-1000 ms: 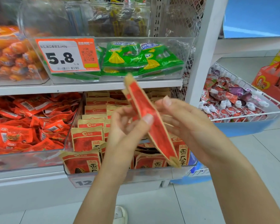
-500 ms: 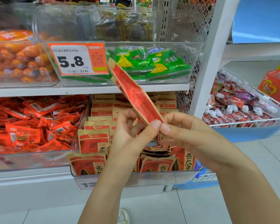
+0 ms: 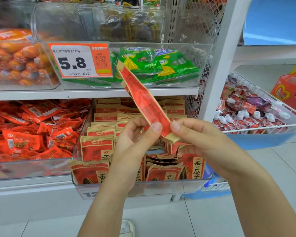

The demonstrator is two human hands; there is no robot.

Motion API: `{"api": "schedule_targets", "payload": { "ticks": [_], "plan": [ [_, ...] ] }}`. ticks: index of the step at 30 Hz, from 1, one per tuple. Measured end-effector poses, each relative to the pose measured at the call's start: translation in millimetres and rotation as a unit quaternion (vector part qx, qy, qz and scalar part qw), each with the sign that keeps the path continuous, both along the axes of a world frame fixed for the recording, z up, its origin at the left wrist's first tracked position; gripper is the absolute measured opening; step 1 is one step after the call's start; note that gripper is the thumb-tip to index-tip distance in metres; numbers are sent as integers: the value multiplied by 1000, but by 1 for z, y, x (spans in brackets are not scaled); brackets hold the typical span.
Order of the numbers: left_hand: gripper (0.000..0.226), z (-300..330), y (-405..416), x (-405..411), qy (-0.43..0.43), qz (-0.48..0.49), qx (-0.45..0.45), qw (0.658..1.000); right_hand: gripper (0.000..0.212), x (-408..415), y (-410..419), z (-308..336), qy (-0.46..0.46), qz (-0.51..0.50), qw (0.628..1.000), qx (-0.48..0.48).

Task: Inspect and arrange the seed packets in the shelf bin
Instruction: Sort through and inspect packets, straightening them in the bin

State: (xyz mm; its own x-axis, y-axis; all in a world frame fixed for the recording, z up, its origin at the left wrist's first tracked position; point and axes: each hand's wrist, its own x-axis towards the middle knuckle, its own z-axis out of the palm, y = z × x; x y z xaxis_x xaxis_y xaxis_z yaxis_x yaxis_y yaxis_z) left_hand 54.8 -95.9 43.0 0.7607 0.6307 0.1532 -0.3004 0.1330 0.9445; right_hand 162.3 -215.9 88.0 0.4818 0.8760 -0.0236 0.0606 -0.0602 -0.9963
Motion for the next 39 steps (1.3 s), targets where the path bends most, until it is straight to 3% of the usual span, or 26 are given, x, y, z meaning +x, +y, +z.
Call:
{"api": "schedule_targets", "payload": {
  "ticks": [4,10,12,14,16,19,21,24,26,31,33,35,39],
  "plan": [
    [66,-1,0,0,5,9,1,1000,18,2,-2,-3,-47,6,999,5],
    [86,1,0,0,-6,-2,10,1000,21,6,-4,-3,-31,35,999,11],
    [80,0,1,0,-12,-7,13,1000,17,7,-5,-4,-20,40,999,16],
    [60,-1,1,-1,-8,-13,26,1000,18,8,-4,-4,-31,28,999,15],
    [48,1,1,-2,3,-14,36,999,29,7,-2,-6,-89,-11,996,0],
    [57,4,0,-3,7,-4,0,1000,47,2,3,-12,-239,-84,966,-57],
    [55,5,0,-3,8,12,-16,1000,51,-1,5,-14,-268,-79,957,-77],
    [46,6,1,-3,20,39,-21,999,49,-1,4,-11,-180,-58,980,-58],
    [47,7,2,-3,27,37,-26,999,48,3,1,-7,-106,-103,989,-11],
    [39,7,-1,-4,48,-85,7,995,50,6,-1,0,7,-181,982,58],
    [35,7,-5,-4,59,-132,22,989,38,3,-2,4,59,-207,970,111],
    [34,7,-8,-4,64,-153,28,986,22,3,-4,5,85,-242,953,162],
    [38,9,-11,2,35,-86,18,996,30,3,-6,5,61,-277,942,180]
  ]
}}
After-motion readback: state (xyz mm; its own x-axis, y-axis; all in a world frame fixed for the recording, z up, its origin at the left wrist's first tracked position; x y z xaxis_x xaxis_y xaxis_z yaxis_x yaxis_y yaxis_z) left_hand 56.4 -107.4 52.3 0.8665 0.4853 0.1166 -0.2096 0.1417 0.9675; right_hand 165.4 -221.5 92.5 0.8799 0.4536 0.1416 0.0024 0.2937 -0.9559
